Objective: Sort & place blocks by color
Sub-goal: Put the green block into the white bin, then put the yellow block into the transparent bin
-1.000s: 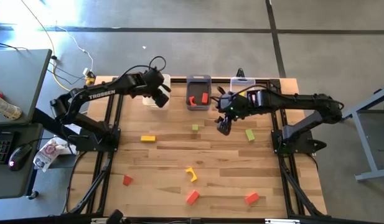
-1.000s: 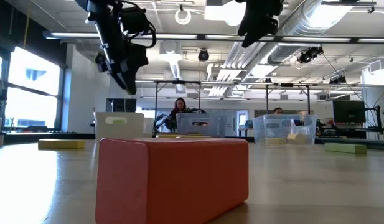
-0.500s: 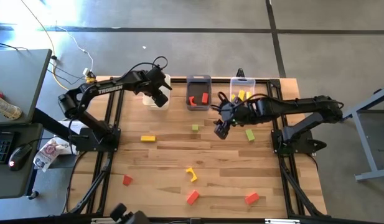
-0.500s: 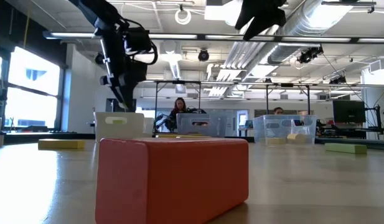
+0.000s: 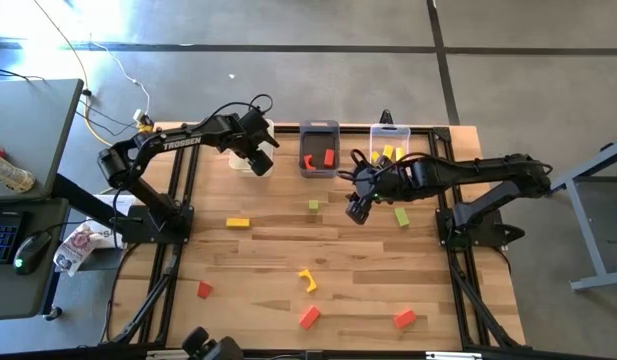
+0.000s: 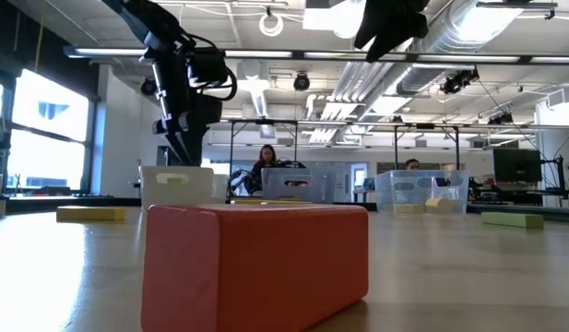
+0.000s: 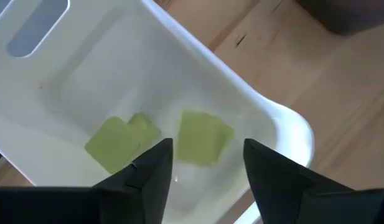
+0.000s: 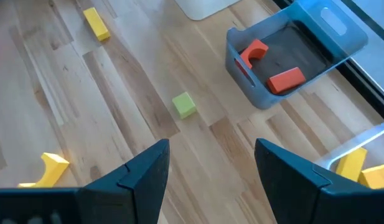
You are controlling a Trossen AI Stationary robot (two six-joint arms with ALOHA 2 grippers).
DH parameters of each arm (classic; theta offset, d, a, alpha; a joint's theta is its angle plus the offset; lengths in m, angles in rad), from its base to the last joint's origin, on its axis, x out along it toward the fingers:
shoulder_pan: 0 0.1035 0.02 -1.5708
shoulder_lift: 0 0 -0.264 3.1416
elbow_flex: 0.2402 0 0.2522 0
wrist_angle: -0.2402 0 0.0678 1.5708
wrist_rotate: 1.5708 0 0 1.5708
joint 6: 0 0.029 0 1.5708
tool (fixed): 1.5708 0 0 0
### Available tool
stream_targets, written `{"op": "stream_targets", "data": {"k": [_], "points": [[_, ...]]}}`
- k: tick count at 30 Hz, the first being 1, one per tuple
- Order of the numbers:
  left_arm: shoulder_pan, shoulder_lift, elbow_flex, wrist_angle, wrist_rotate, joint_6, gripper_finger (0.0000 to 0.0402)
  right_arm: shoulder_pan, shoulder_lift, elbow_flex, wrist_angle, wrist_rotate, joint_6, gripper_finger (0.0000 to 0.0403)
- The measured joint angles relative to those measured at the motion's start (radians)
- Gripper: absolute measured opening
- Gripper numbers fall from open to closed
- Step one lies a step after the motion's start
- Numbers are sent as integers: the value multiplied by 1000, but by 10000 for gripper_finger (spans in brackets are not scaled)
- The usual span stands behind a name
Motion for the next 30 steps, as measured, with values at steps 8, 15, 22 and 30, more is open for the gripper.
{"op": "stream_targets", "data": {"k": [8, 15, 22, 30], "points": [[-2, -2, 0, -2, 62, 0, 206, 0, 0, 0, -6, 0, 0, 224], [-47, -56, 0, -4, 132, 1, 206, 0, 0, 0, -6, 0, 0, 224], [-182, -126, 0, -4, 128, 88, 204, 0, 0, 0, -6, -18, 29, 224], [-425, -139, 0, 21, 121, 105, 206, 0, 0, 0, -6, -18, 26, 224]]}}
